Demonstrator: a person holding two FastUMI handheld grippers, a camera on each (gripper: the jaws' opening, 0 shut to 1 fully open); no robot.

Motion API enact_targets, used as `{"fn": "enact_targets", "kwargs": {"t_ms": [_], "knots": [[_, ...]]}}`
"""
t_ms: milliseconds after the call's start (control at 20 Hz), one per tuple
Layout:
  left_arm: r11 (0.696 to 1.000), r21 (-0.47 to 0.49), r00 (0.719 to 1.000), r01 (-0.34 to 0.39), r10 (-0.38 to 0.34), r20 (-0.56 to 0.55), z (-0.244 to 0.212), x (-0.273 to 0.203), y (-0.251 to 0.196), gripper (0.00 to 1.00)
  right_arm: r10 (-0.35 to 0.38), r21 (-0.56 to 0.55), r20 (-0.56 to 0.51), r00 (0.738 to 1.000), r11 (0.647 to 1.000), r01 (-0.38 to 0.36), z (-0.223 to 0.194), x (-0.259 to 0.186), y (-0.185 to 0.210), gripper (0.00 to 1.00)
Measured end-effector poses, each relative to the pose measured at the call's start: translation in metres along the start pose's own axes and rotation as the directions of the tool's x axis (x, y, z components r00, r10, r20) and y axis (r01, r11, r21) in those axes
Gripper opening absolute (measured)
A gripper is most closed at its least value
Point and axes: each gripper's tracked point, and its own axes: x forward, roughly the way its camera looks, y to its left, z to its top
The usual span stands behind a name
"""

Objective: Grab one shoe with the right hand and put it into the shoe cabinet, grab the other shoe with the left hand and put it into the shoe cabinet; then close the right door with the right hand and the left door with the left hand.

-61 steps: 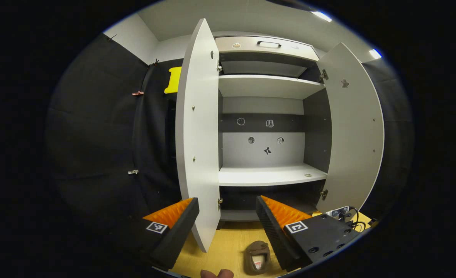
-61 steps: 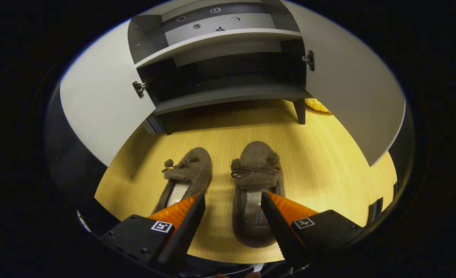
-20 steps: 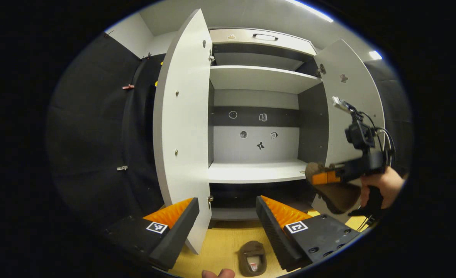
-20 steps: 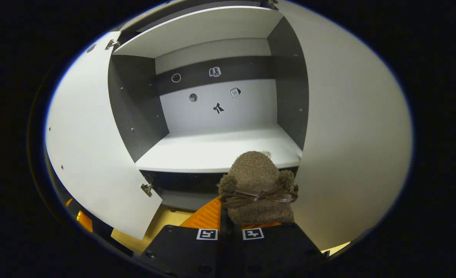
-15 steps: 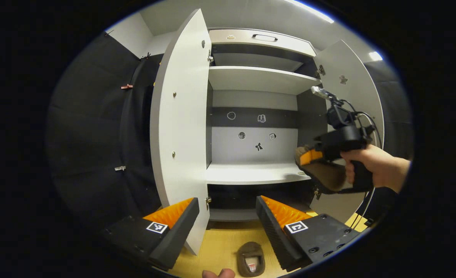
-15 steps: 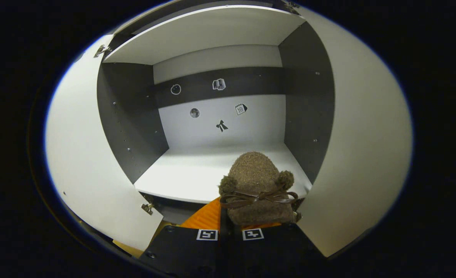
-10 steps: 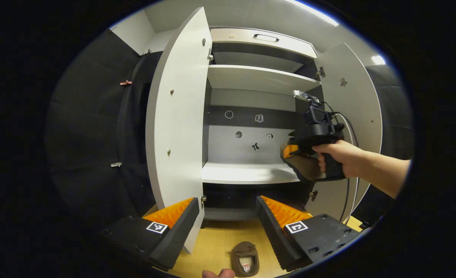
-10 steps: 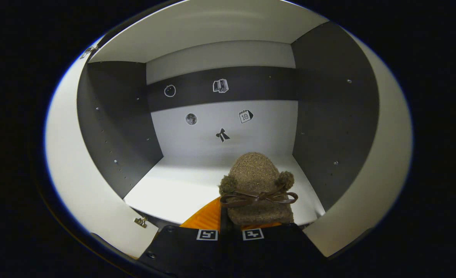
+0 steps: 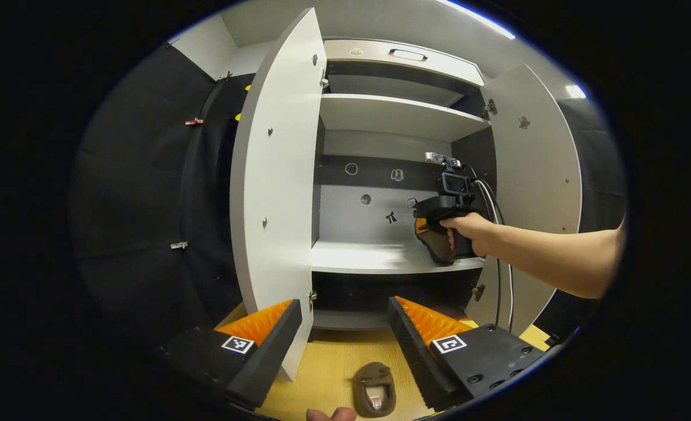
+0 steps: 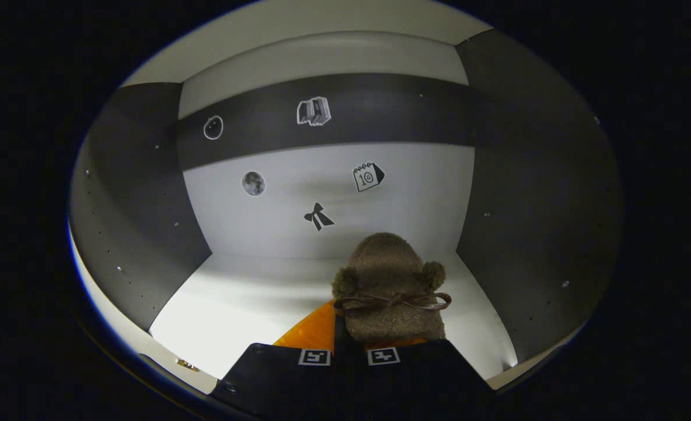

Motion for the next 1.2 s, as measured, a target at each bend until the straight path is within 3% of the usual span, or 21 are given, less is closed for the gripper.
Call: {"fn": "enact_targets", "kwargs": {"t_ms": [300, 450, 600, 650, 700, 750, 800, 900, 1200], "knots": [[1.0, 0.002, 1.0, -0.005, 0.005, -0.019, -0.007, 0.001, 0.003, 0.95, -0.047, 0.017, -0.018, 0.999, 0.999, 0.047, -0.007, 0.023, -0.009, 0.11], [1.0, 0.004, 1.0, 0.007, -0.007, -0.019, -0.008, 0.003, 0.0, 0.95, -0.026, 0.047, -0.053, 0.998, 0.998, 0.028, -0.013, 0.021, -0.005, 0.15], [1.0, 0.019, 1.0, 0.009, -0.008, -0.015, -0.009, 0.004, -0.002, 0.95, 0.0, 0.015, -0.05, 0.999, 1.0, 0.001, -0.013, 0.006, 0.003, 0.38], [1.0, 0.018, 1.0, 0.011, -0.011, -0.017, -0.011, 0.005, -0.003, 0.95, 0.012, 0.012, -0.045, 0.999, 1.0, -0.011, -0.013, 0.002, 0.008, 0.48], [1.0, 0.012, 1.0, 0.015, -0.014, -0.02, -0.013, 0.005, -0.005, 0.95, 0.023, 0.008, -0.05, 0.999, 1.0, -0.023, -0.015, -0.006, 0.012, 0.65], [1.0, 0.005, 1.0, 0.02, -0.02, -0.024, -0.015, 0.004, -0.006, 0.95, 0.031, 0.004, -0.051, 0.998, 1.0, -0.031, -0.017, -0.013, 0.015, 0.7], [1.0, 0.0, 0.999, 0.025, -0.025, -0.026, -0.017, 0.003, -0.008, 0.95, 0.039, 0.003, -0.041, 0.998, 0.999, -0.039, -0.016, -0.022, 0.018, 0.84], [1.0, 0.001, 0.999, 0.032, -0.032, -0.024, -0.02, 0.002, -0.009, 0.95, 0.054, 0.02, 0.0, 0.999, 0.998, -0.054, -0.01, -0.041, 0.022, 0.99], [0.997, 0.02, 0.997, 0.077, -0.077, -0.025, -0.037, -0.003, -0.017, 0.95, 0.084, 0.026, 0.206, 0.975, 0.995, -0.091, 0.026, -0.123, 0.034, 0.99]]}}
